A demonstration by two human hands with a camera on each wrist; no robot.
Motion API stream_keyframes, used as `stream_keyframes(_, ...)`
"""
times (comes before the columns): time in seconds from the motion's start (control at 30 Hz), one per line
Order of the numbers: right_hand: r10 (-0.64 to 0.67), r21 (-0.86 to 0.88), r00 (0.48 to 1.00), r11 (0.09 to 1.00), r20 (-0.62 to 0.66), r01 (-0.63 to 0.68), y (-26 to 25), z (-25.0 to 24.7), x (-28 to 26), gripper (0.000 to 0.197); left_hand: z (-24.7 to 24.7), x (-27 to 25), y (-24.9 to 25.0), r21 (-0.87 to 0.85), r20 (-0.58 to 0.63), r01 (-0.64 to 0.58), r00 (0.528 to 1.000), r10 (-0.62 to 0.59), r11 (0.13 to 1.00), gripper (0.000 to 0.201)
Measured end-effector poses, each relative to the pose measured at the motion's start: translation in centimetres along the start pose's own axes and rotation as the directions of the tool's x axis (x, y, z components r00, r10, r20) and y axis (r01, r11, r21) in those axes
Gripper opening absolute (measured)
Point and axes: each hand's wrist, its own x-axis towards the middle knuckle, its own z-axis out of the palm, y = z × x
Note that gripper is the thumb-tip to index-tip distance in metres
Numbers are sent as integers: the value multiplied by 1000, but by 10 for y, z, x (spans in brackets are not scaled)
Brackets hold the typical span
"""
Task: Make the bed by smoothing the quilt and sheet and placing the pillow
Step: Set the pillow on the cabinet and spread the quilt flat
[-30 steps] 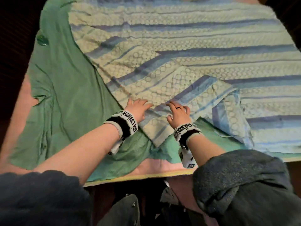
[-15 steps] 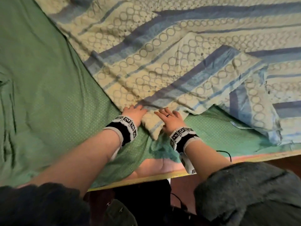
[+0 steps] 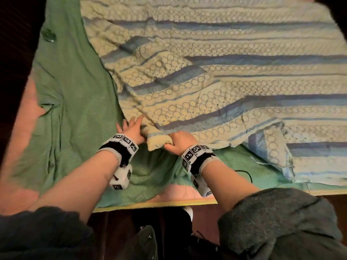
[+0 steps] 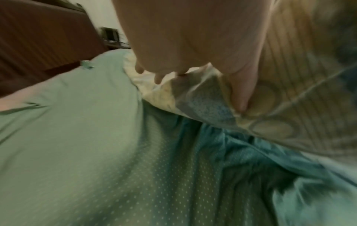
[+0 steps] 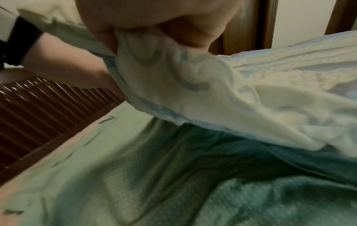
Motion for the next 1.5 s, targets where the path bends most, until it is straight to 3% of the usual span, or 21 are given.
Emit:
stream_keyframes(0.1,-36,55,999,998,-20,37,-25,-21,-12,58,-27,-19,-25,-269,-99,139,980,-170,953,91)
stream_keyframes(0.17,-62,71,998,995,-27,64,-38,-30,-16,62,-39,-32,-36,-520,-119,160,959,-256,839,73)
stream_keyframes(0.27,-144,-9,990,990,-12,144,-52,-32,-20,57,-48,-56,-36,-770,123,276,949,-291,576,63)
stream_keyframes(0.33,-197,-148,980,969,27,199,-60,-28,-26,42,-50,-70,-27,-817,232,321,943,-237,480,69)
stream_keyframes(0.43,-257,-279,956,916,144,288,-71,-10,-39,42,-38,-83,-23,-795,201,265,964,-175,545,88)
stream_keyframes(0.53,-284,-273,946,908,159,318,-72,10,-45,47,-27,-100,-27,-644,95,215,975,-202,734,76)
stream_keyframes(0.63,-310,-192,944,925,116,327,-65,29,-46,75,-27,-115,-43,-609,-23,102,989,-145,787,73)
stream_keyframes(0.7,-233,-196,967,948,104,250,-64,42,-46,99,-35,-123,-60,-597,-51,58,993,-110,800,73)
stream_keyframes(0.77,-91,-171,994,980,53,98,-70,53,-45,106,-49,-135,-82,-561,-40,61,994,-101,825,70)
stream_keyframes(0.87,14,-46,999,999,40,-12,-97,56,-41,74,-68,-151,-124,-495,5,97,994,-109,863,65)
stream_keyframes(0.93,-42,-70,995,996,86,48,-128,56,-35,44,-74,-157,-157,-447,48,139,990,-132,884,63)
stream_keyframes(1.0,-92,-90,990,991,104,102,-171,60,-28,31,-86,-162,-194,-389,49,158,987,-151,907,61)
stream_keyframes(1.1,-120,39,983,992,139,116,-217,73,-22,28,-102,-165,-239,-350,6,170,984,-179,921,54)
stream_keyframes(1.2,-21,127,992,992,123,5,-254,81,-16,34,-110,-173,-283,-324,92,195,980,-175,926,50)
stream_keyframes(1.33,42,111,982,992,187,-64,-268,92,2,37,-87,-168,-315,-148,165,133,980,-108,980,63)
stream_keyframes(1.5,61,95,967,992,248,-87,-261,156,21,37,-44,-128,-342,14,244,127,961,-127,992,61)
